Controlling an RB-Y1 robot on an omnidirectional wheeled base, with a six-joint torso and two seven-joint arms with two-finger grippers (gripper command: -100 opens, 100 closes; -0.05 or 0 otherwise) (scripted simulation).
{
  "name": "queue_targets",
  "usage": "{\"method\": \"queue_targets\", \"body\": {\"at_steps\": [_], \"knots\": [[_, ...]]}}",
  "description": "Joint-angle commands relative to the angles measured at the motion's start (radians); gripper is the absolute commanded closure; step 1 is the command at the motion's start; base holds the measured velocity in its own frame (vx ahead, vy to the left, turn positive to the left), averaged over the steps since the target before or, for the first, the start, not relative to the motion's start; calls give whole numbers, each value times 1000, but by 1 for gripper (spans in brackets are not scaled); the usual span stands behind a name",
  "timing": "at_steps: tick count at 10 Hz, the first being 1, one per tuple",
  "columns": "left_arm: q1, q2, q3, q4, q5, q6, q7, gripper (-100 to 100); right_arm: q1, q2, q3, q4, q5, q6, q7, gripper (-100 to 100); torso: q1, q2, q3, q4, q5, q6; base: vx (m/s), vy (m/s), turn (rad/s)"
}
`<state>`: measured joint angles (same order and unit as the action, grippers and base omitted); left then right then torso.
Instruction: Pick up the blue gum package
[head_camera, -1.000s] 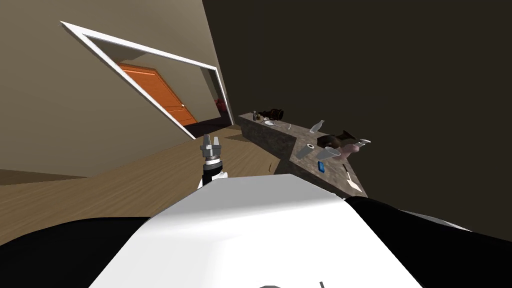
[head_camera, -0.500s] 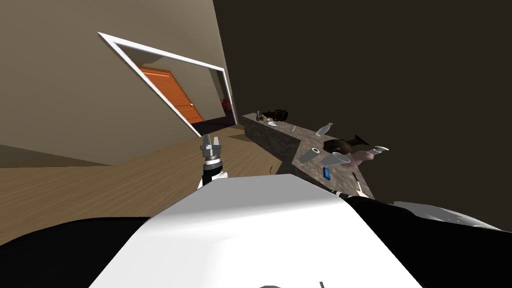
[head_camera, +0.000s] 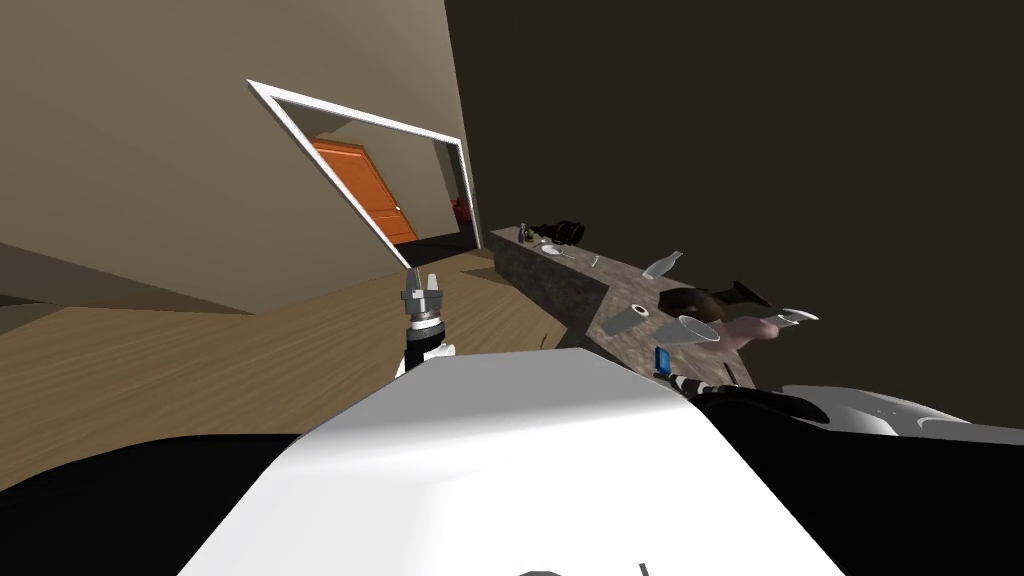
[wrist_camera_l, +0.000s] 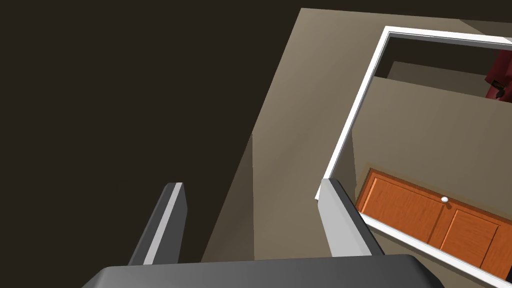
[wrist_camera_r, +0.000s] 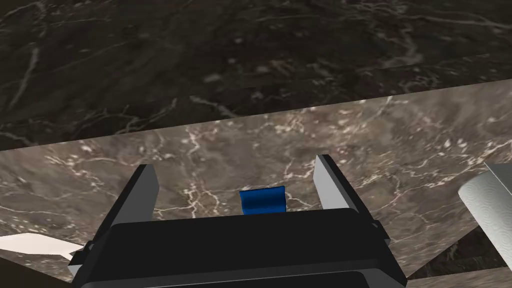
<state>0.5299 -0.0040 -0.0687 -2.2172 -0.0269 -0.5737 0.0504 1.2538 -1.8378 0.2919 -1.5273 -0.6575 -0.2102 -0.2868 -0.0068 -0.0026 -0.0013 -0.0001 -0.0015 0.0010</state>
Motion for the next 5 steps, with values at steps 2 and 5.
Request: {"method": "queue_targets", "body": {"at_steps": [2,5], "knots": [[0,0,0,0,0,0,0,0,23,-63,-6,8,-44,2,14,-100,-2,0,0,0,-1,0,43,-137,195],[0,0,0,0,0,0,0,0,27,-78,-4,8,-65,3,23,-100,0,1,0,0,0,0,21,-75,65]]}}
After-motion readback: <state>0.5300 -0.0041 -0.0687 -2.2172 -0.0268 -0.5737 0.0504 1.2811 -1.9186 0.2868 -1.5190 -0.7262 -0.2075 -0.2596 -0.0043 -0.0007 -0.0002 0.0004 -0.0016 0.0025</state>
